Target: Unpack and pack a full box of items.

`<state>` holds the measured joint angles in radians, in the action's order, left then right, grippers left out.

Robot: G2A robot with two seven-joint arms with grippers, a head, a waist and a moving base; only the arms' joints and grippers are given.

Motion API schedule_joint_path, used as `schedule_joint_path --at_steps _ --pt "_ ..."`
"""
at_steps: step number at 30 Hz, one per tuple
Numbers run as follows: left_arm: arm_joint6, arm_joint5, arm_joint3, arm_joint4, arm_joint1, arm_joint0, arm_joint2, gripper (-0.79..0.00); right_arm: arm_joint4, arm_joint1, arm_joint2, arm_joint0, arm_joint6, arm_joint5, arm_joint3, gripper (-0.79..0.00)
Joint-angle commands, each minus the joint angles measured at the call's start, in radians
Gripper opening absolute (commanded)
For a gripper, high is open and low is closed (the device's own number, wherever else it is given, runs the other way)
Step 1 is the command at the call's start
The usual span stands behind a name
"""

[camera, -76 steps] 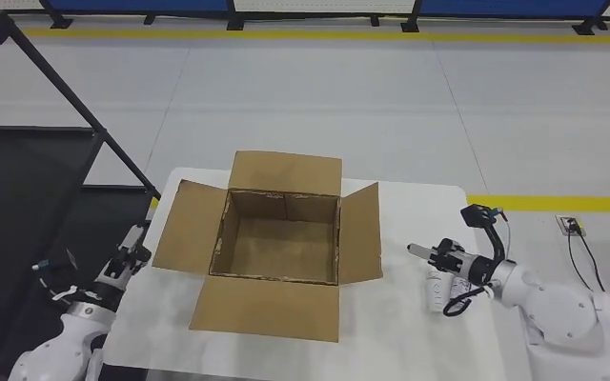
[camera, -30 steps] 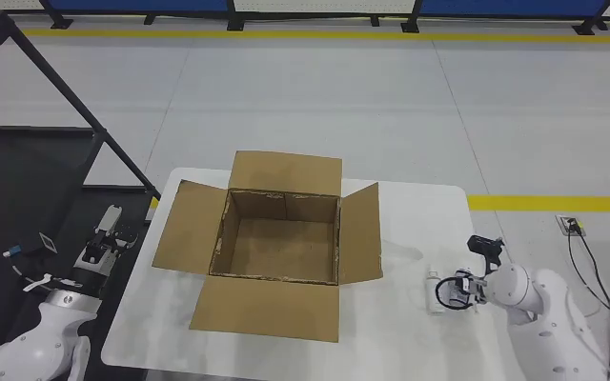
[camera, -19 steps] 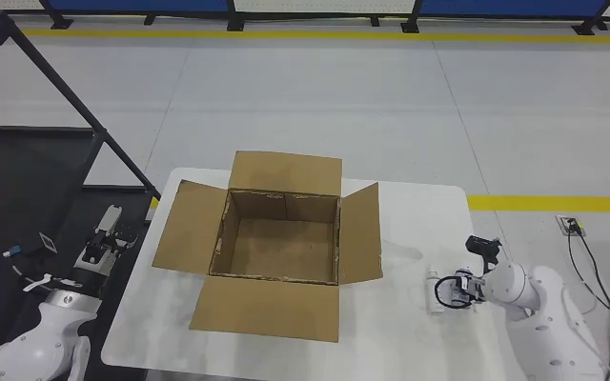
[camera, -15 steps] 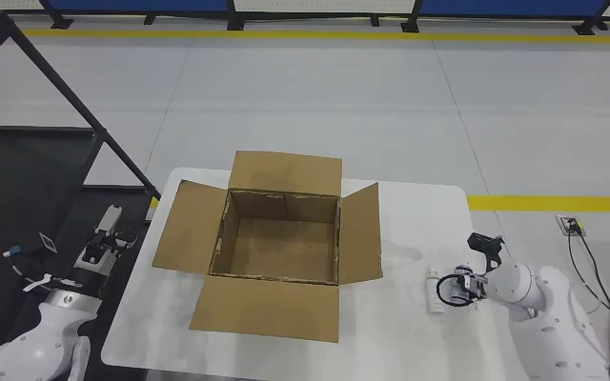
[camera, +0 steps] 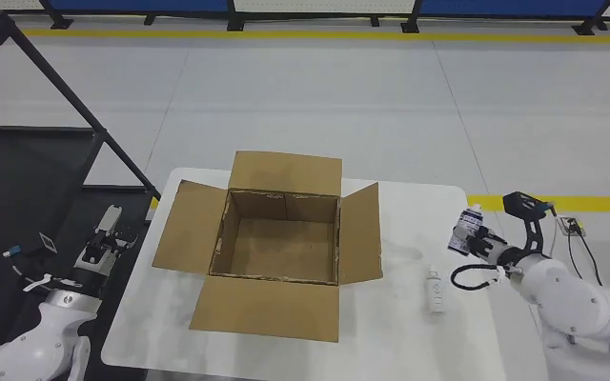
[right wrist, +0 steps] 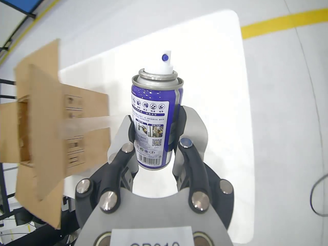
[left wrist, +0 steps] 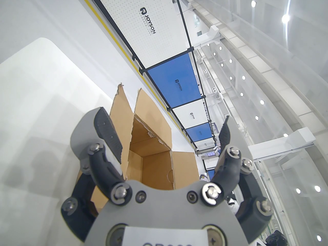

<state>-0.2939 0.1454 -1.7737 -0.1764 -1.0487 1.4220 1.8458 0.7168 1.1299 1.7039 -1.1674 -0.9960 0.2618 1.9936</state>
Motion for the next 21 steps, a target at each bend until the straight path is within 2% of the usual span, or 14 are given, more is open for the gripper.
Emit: schedule_joint_path --at_steps 1,5,10,15,21 --pt "0.000 0.000 0.000 0.000 0.000 0.000 0.000 0.000 -0.024 0.002 -0.020 0.002 0.013 -0.006 0.065 -0.785" --pt "-0.004 0.008 -0.009 0.002 -0.002 0.011 -0.006 0.000 -0.057 0.005 -0.108 0.037 0.011 -0.020 0.151 -0.785" --pt "-0.019 0.034 -0.021 0.028 -0.003 0.032 -0.015 0.000 -0.028 0.013 -0.292 0.177 -0.029 0.017 0.131 -0.785" --pt "-0.013 0.060 -0.033 0.042 -0.007 0.048 -0.028 0.000 0.001 0.047 -0.534 0.376 -0.015 0.114 0.003 -0.785" --pt "-0.017 0.078 -0.043 0.030 -0.010 0.061 -0.021 0.000 -0.069 0.113 -0.779 0.593 0.034 0.200 -0.195 -0.785"
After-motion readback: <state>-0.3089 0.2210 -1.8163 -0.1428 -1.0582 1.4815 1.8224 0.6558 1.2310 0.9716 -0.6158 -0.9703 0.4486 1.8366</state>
